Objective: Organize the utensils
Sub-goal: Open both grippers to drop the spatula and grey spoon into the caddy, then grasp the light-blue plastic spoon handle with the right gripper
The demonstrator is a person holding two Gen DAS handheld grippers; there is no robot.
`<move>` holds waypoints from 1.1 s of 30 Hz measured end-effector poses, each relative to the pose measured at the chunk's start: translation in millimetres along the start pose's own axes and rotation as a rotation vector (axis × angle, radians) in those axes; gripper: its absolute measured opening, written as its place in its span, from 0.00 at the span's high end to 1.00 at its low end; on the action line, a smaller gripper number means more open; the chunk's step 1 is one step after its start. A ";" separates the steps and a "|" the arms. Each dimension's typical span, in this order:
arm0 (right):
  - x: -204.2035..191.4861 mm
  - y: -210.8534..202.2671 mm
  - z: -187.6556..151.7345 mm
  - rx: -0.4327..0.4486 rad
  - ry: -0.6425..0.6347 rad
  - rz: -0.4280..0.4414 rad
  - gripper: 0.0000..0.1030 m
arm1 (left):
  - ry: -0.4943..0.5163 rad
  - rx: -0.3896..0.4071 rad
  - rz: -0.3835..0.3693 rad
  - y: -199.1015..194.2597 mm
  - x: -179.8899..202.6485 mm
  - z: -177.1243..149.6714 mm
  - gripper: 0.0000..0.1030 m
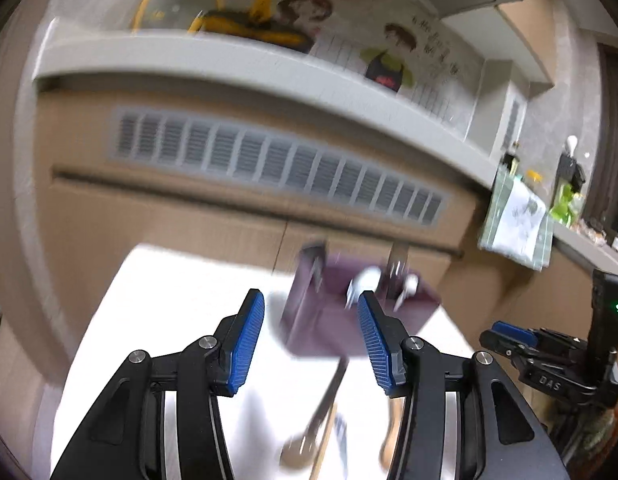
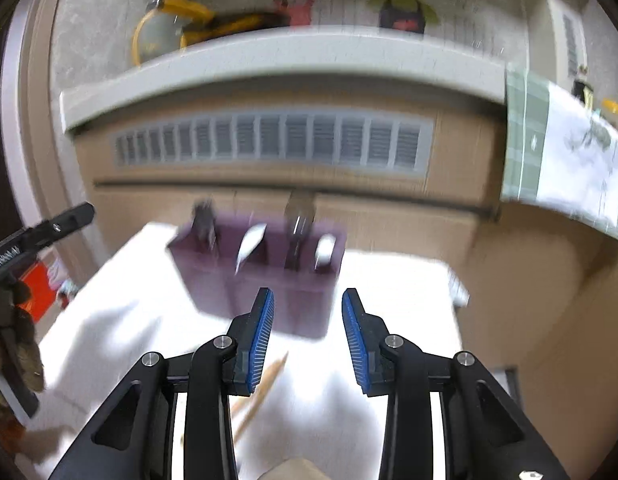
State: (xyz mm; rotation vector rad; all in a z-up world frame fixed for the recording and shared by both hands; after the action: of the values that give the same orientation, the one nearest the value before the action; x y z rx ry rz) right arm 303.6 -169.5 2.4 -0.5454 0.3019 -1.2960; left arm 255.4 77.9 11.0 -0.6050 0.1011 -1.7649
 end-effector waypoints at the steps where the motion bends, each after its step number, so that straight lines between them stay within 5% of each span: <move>1: -3.8 0.2 -13.3 -0.032 -0.003 0.011 0.68 | -0.008 -0.026 0.013 -6.1 -4.9 -10.9 0.52; 9: -23.5 4.9 -83.9 -0.184 -0.050 -0.002 0.69 | -0.074 -0.185 0.062 -37.0 -39.8 -90.5 0.52; 14: -17.4 9.3 -107.8 -0.269 -0.041 -0.038 0.69 | -0.137 -0.196 0.073 -41.0 -55.7 -101.3 0.52; 17: -23.8 -0.7 -122.5 -0.310 -0.015 0.027 0.69 | -0.132 -0.201 0.072 -38.6 -52.8 -101.8 0.52; 26: -60.5 5.3 -153.3 -0.370 -0.030 0.098 0.77 | -0.069 -0.268 0.037 -22.6 -28.7 -112.0 0.52; 28: -62.8 6.5 -153.9 -0.358 -0.042 0.097 0.86 | -0.062 -0.282 0.039 -20.3 -26.6 -113.1 0.52; 33: -53.1 3.4 -144.4 -0.292 -0.040 0.066 0.90 | -0.019 -0.334 0.040 -9.7 -18.0 -121.0 0.52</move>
State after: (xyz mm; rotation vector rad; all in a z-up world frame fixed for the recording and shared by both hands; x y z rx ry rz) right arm 219.8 -148.4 -125.0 -0.8009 0.4766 -1.1830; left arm 195.6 67.9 -95.6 -0.8540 0.3981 -1.7157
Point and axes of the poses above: each gripper's, at about its wrist camera, not at the fingertips, and y roughly the way its jaws point, x to its right, z to its top, the point moved 7 cm from there along y, roughly the way its jaws point, and after that the axes turned 5 degrees about -z, right-handed, at the moved point
